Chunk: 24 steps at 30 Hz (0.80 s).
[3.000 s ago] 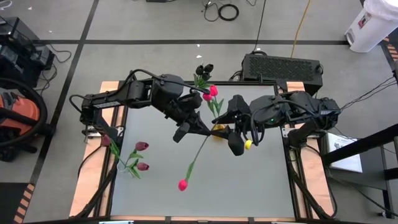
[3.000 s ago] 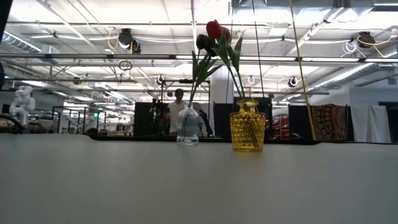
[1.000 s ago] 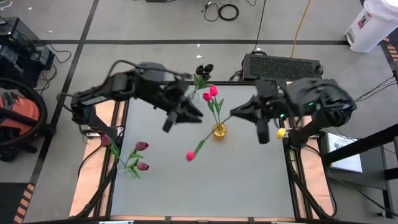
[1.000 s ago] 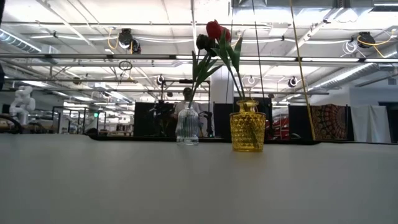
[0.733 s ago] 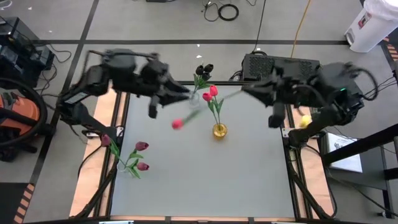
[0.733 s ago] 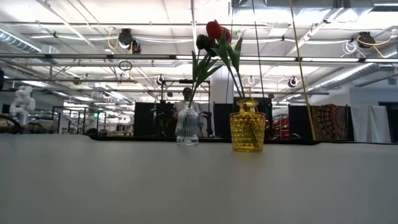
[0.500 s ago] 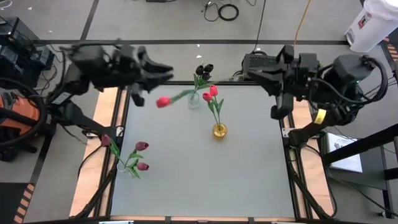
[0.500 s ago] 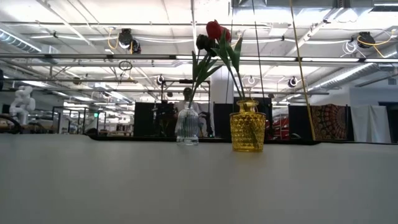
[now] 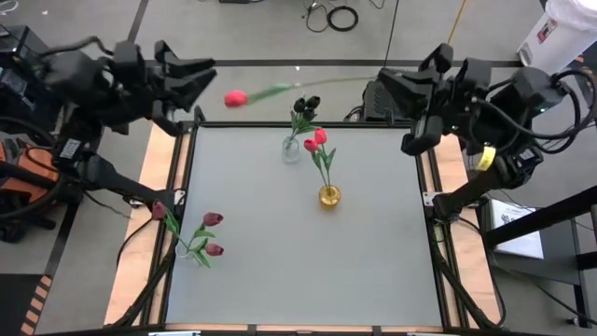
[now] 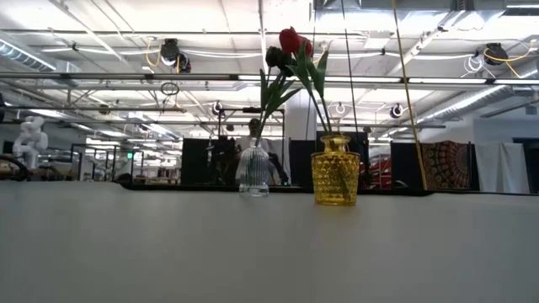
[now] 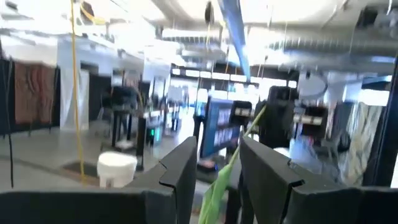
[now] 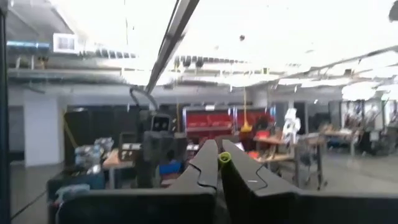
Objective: Sort flowers into vase by color
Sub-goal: Put the pink tulip into the yellow vase
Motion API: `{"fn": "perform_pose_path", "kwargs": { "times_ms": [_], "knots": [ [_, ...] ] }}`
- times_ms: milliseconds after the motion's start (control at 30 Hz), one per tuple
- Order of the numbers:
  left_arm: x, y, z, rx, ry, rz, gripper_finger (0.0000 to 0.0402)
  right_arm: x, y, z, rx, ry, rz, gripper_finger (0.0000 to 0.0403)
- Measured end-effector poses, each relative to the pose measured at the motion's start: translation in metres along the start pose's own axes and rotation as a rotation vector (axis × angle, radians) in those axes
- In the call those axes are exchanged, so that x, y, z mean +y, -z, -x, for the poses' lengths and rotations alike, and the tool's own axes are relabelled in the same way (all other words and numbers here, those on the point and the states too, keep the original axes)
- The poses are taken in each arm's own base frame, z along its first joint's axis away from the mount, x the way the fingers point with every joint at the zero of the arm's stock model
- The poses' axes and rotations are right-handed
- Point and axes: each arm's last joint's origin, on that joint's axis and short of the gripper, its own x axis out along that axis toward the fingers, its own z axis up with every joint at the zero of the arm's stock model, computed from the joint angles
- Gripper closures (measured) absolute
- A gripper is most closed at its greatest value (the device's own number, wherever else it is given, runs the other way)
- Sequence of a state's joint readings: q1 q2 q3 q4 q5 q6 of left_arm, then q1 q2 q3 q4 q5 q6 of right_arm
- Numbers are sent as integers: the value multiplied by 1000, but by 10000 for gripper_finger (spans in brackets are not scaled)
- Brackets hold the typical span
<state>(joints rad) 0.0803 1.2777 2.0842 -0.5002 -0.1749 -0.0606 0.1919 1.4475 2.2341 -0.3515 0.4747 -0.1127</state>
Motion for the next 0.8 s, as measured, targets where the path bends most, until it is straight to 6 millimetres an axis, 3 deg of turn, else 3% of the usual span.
{"fn": "perform_pose_path", "kwargs": {
  "times_ms": [367, 800],
  "knots": [
    [1, -11, 3, -103, -29, -24, 273, -7, -20, -4, -239, 70, 60, 402],
    [-5, -11, -23, -250, 31, 56, 273, 2, -12, -29, -415, 44, 119, 402]
  ]
}}
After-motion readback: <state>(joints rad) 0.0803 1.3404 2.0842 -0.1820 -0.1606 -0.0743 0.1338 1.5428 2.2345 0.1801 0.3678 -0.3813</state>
